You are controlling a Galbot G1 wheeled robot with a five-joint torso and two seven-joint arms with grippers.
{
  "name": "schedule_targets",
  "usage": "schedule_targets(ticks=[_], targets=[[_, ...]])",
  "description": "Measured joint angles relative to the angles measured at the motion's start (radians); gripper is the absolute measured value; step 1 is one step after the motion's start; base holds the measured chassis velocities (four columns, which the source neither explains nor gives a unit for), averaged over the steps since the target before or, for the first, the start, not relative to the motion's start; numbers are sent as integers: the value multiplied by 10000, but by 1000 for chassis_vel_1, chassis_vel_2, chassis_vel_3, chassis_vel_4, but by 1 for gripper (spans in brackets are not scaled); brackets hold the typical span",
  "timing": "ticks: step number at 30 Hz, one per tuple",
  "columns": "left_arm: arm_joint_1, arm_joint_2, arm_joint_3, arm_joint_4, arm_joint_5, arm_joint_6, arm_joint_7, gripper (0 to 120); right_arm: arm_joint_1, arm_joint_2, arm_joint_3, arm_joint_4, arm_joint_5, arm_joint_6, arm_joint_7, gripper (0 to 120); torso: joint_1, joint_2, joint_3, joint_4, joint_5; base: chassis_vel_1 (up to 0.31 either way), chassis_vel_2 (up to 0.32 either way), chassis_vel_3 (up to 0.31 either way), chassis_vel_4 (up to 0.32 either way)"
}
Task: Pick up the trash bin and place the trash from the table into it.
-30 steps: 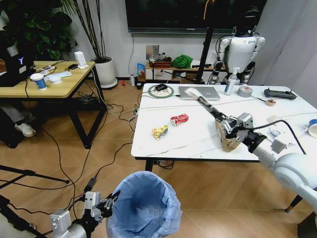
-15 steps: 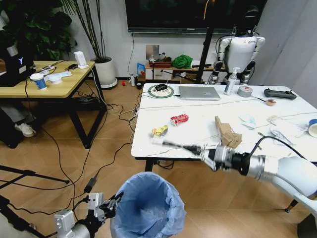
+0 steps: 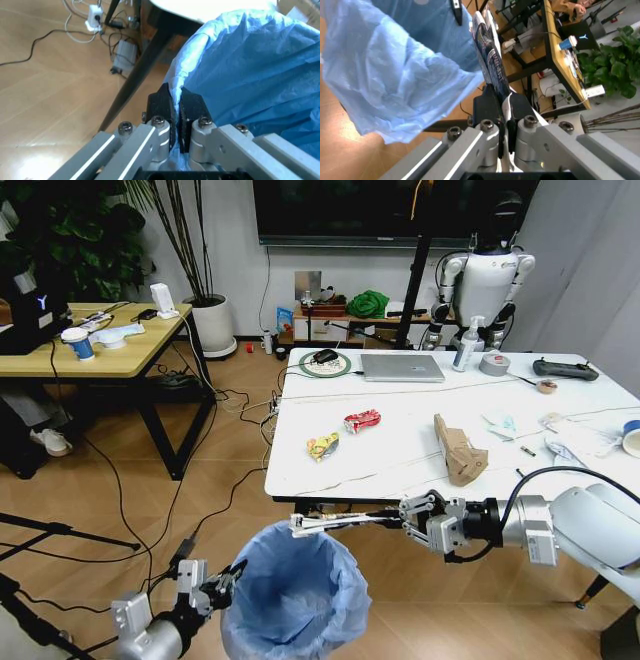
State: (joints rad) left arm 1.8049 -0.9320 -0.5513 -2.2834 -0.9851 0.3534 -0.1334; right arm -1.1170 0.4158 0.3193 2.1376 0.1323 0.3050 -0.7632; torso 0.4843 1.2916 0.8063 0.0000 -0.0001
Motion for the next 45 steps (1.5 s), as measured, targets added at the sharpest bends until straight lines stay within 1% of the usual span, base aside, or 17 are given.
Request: schedule_targets(ticks=[3,4,8,13,17,18,20,26,27,30,34,40,45], targets=[[-495,34,217,219,-164,35,-82,0,63,91,-53,-122,253,-37,-11,0,1,-1,0,-1,0,0,0,0,0],[-630,29,306,285,-203,39,-98,0,-5,126,-41,-133,638,-157,8,0,1,0,1,0,-1,0,0,0,0],[-840,-15,505,499,-218,29,-7,0,-147,254,-18,-131,1095,-243,19,0,1,0,0,0,1,0,0,0,0],[-1035,87,742,728,-266,-81,173,0,-200,517,-69,-257,767,-73,-56,0,1,-1,0,1,-1,0,0,0,0],[-1140,482,1004,817,-349,-173,293,0,-261,708,-146,-396,275,147,-55,0,0,0,0,1,4,0,0,0,0],[-1383,667,1288,915,-417,-221,388,0,-249,833,-162,-478,99,234,-100,0,0,0,0,1,4,0,0,0,0],[-1483,708,1403,953,-445,-228,414,0,-250,890,-162,-512,54,267,-127,0,0,0,0,0,2,0,0,0,0],[-2471,967,2496,1424,-617,-285,619,0,-576,886,54,-625,79,523,-224,0,1,0,0,-1,0,0,0,0,0],[-2471,967,2496,1424,-617,-285,619,0,-576,886,54,-625,79,523,-224,0,1,0,0,-1,0,0,0,0,0],[-3040,1016,3017,1746,-765,-312,677,0,-550,893,131,-616,38,584,-261,0,0,0,0,-1,1,0,0,0,0],[-3558,970,3473,1827,-991,-286,617,0,-424,952,38,-625,-39,584,-273,0,1,0,0,0,2,0,0,0,0],[-3933,834,3816,1897,-1092,-165,319,0,-315,1085,-167,-692,-139,623,-277,0,1,-1,0,0,1,0,0,0,0],[-3909,854,3845,1840,-1102,-100,193,0,-331,1186,-264,-735,-180,642,-299,0,0,-1,-1,0,2,0,0,0,0]])
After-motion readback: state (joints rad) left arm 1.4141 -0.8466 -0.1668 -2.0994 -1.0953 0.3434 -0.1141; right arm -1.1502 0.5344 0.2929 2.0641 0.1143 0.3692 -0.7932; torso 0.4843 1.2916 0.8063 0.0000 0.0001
